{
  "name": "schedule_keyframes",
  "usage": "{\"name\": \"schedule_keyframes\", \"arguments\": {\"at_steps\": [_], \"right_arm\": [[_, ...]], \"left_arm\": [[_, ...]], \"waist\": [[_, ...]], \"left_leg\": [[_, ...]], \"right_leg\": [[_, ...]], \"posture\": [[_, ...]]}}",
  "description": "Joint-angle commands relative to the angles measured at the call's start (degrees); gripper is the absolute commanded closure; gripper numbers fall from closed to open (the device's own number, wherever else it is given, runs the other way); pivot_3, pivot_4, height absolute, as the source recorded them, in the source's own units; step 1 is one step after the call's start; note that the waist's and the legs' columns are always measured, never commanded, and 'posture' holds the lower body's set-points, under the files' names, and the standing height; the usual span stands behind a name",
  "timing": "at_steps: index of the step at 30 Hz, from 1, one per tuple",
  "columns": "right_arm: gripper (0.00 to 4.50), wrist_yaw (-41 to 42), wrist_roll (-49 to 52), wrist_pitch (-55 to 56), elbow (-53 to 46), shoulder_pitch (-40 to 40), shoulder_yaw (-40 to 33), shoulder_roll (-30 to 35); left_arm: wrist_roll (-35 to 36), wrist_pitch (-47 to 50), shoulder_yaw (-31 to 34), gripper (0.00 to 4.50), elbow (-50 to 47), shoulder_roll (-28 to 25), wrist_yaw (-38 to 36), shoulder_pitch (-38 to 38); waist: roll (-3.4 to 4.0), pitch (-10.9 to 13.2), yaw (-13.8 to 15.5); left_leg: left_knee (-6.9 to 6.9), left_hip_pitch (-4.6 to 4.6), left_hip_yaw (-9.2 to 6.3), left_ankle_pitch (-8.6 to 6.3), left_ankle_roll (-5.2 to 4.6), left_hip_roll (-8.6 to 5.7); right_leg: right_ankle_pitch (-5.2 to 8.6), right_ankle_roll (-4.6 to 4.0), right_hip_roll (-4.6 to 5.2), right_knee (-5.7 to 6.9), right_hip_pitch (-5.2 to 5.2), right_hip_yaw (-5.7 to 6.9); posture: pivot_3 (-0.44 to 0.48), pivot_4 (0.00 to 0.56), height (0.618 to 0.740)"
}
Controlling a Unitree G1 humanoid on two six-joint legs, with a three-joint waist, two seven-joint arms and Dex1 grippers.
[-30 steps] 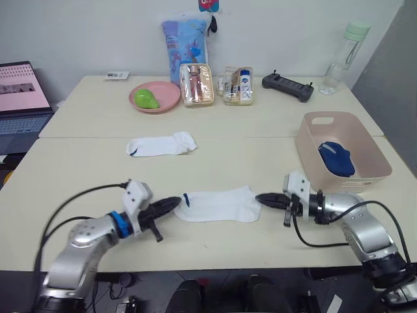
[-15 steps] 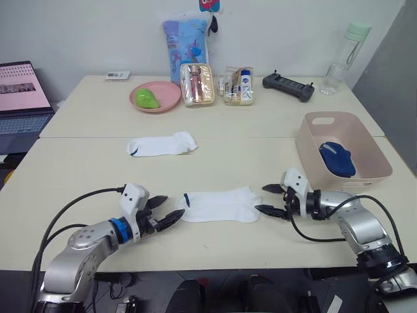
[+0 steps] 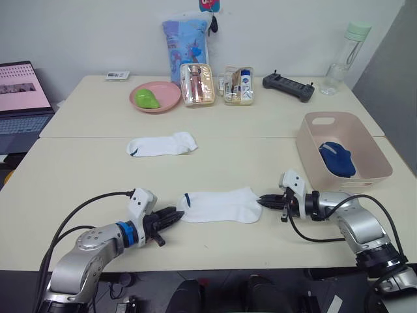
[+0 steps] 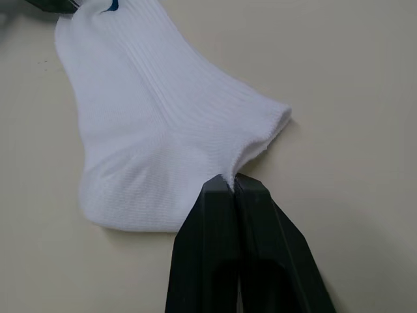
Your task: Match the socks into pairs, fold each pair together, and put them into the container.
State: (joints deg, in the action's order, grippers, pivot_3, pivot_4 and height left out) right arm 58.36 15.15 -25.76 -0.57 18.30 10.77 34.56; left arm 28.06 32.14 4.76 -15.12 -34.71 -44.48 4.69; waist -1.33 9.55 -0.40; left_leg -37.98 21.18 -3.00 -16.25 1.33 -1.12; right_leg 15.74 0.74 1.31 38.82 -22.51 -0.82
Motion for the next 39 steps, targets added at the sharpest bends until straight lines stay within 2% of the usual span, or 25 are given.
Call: {"name": "schedule_keyframes", "arguments": {"at_steps": [1,6,10,13,16,24,28,39], "right_arm": [[4.50,1.2,1.5,-0.9,-3.3,0.2,-0.8,0.6],[4.50,2.3,1.7,-1.8,-4.1,0.4,-0.5,0.8],[4.50,4.4,2.7,-3.5,-6.2,-0.1,-0.4,2.3],[4.50,6.7,5.2,-6.9,-10.9,-2.1,-0.7,5.2],[4.50,7.1,6.3,-8.5,-12.9,-3.0,-0.8,6.6],[4.50,6.2,7.6,-10.7,-14.8,-4.9,-1.4,7.9],[4.50,8.4,8.7,-12.6,-14.0,-4.1,-1.4,9.8],[4.50,6.5,7.0,-10.7,-10.5,-2.9,0.1,8.1]], "left_arm": [[0.7,-0.2,0.9,4.48,-2.1,-0.3,-0.4,0.9],[1.6,1.1,1.0,4.48,-3.8,0.0,0.5,1.8],[5.2,5.2,2.2,4.48,-7.7,-0.5,0.4,3.9],[9.0,8.7,4.1,4.48,-13.2,-1.4,0.3,8.4],[8.7,8.7,4.1,4.48,-14.7,-2.0,0.8,10.2],[7.4,7.6,4.7,4.48,-13.6,-1.8,2.6,11.0],[6.5,6.6,5.8,4.48,-11.2,-3.9,0.8,10.9],[5.3,5.3,1.8,4.48,-9.4,-3.3,0.5,7.5]], "waist": [[0.00,0.0,0.0],[0.01,0.0,0.0],[0.00,0.0,0.0],[0.00,0.0,0.0],[0.01,0.0,0.1],[0.00,0.0,0.1],[0.00,0.0,0.1],[0.00,0.1,0.2]], "left_leg": [[0.00,0.00,0.00,0.00,0.00,0.00],[0.00,0.00,-0.01,0.00,0.00,0.00],[0.01,0.01,-0.01,0.00,0.00,0.00],[0.02,0.05,-0.05,-0.01,0.00,0.02],[0.02,0.06,-0.06,-0.02,-0.02,0.02],[0.02,0.04,-0.07,-0.03,-0.02,0.02],[0.02,0.04,-0.08,-0.03,-0.02,0.02],[0.03,0.06,-0.08,-0.04,-0.02,0.01]], "right_leg": [[0.00,0.00,0.00,0.00,0.00,0.00],[0.00,0.00,0.00,-0.02,0.00,0.00],[0.00,0.00,0.00,-0.04,0.00,-0.01],[0.01,0.00,0.00,-0.08,0.00,0.02],[0.01,0.01,0.00,-0.14,0.01,0.02],[0.08,-0.04,0.00,-0.17,0.06,0.07],[0.08,-0.05,0.00,-0.19,0.06,0.08],[0.09,-0.06,0.01,-0.25,0.09,0.08]], "posture": [[0.000,0.150,0.740],[0.000,0.150,0.740],[0.000,0.150,0.740],[0.000,0.150,0.740],[0.000,0.150,0.740],[0.000,0.150,0.740],[0.000,0.150,0.740],[0.000,0.150,0.740]]}}
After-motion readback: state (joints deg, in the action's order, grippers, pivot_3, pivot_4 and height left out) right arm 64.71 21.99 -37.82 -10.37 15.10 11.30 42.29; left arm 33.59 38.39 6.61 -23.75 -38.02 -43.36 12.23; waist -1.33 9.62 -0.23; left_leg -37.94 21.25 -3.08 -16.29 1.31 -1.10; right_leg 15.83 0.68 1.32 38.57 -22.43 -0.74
